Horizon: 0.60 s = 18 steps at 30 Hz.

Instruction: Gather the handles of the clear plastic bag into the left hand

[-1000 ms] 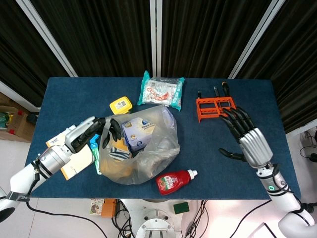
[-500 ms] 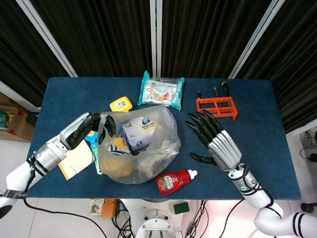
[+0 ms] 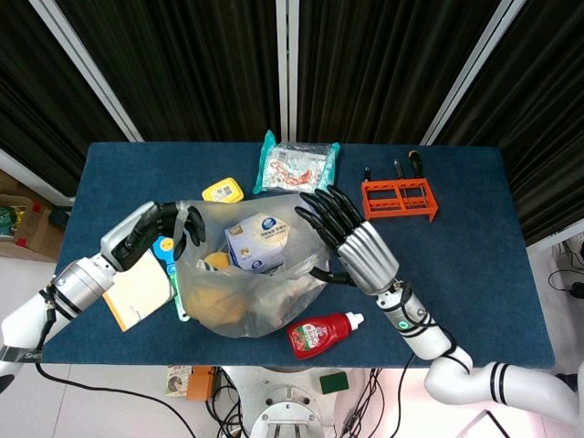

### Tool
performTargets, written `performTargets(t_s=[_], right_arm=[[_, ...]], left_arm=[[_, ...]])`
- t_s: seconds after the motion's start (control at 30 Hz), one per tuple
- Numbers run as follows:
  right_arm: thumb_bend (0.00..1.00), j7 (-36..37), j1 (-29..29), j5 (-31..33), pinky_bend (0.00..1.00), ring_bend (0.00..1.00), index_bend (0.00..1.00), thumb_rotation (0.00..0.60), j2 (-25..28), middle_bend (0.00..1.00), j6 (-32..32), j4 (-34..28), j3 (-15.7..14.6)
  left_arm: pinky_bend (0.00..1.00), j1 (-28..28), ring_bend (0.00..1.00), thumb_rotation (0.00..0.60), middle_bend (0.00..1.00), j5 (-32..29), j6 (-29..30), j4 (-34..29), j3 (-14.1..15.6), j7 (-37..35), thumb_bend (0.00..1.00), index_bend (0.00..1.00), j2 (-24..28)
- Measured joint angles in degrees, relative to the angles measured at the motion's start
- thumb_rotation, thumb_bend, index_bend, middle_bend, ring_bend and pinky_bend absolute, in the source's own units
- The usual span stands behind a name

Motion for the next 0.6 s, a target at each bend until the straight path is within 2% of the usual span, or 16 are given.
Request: performTargets(t_s=[0.23,0.6], right_arm=[[0.18,-3.1,4.0,0.9,0.00,0.00,0.00,0.600,-2.2,0.00,-0.8,1.4,3.3],[0.24,-7.5,7.3,2.9,0.00,0.00,0.00,0.600,-0.1,0.00,-2.7,-2.4,6.8]], left_arm=[[0.70,-0.1,0.50,0.089,0.50,0.9,-0.2,0.3,0.2,-1.1,0.01,0.46,0.1],[0.70,-0.5,0.50,0.088,0.50,1.9,0.0,0.6,0.2,-2.9,0.01,0.46,0.6]])
